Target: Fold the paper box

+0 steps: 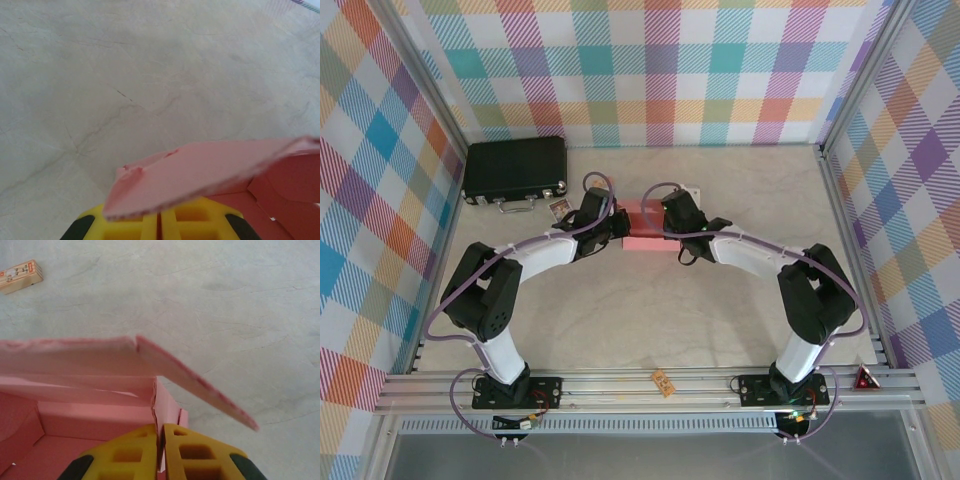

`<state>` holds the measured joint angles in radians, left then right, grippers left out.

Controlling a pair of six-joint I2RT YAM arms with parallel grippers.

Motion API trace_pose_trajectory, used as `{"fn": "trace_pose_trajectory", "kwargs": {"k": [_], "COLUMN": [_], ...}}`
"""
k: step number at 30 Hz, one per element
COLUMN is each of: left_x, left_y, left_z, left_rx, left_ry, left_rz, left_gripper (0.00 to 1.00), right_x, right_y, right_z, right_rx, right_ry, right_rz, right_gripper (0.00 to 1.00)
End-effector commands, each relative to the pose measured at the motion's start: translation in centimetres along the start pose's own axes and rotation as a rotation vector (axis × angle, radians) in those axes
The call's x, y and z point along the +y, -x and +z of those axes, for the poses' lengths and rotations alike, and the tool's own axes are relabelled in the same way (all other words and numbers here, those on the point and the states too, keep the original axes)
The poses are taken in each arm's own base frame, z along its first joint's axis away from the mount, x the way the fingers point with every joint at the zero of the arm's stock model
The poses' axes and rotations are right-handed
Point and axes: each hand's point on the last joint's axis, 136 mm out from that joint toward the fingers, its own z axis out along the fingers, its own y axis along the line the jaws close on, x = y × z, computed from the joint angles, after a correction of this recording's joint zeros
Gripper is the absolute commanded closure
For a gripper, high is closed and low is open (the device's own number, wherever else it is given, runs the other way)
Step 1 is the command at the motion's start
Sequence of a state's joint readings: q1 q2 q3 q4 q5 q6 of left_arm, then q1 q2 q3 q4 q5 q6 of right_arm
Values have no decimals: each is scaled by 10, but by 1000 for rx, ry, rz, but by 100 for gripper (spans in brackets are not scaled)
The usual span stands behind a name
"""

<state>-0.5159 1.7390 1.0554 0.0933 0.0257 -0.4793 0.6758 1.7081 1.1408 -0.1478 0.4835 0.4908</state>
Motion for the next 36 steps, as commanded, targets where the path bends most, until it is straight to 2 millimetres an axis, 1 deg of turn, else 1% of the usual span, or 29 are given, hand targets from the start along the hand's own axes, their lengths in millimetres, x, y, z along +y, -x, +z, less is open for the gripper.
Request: {"fn": "trace_pose_trajectory", "kwargs": {"k": [1,7,10,16,24,31,32,36], "left_x": [-20,-26,-28,-33,-37,-40,-41,-43], "left_y": [4,6,4,-4,-19,-26,-25,-25], "left_z": [-11,-16,-19,-27,-35,-41,-41,-43], "left_rx": [-32,-51,-66,-118,-183,-205,-207,-208], "left_ry": [-68,-94,-105,-124,-131,-118,-118,-124], "left_rz": [11,38,54,94,136,164,165,175], "left_gripper": [91,91,91,91,92,91,91,90], "right_x": [11,15,16,17,18,21,17,20], "right_y": [18,15,11,1,-19,-22,-20,-17], "right_z": [-14,-22,-26,-31,-37,-44,-44,-48], "right_rx": [-75,-110,-124,-151,-212,-234,-246,-256], "right_ry": [40,48,47,52,34,30,8,9], "right_rz": [22,-7,-26,-42,-71,-90,-89,-100], "right_gripper": [88,88,88,89,90,89,89,88]}}
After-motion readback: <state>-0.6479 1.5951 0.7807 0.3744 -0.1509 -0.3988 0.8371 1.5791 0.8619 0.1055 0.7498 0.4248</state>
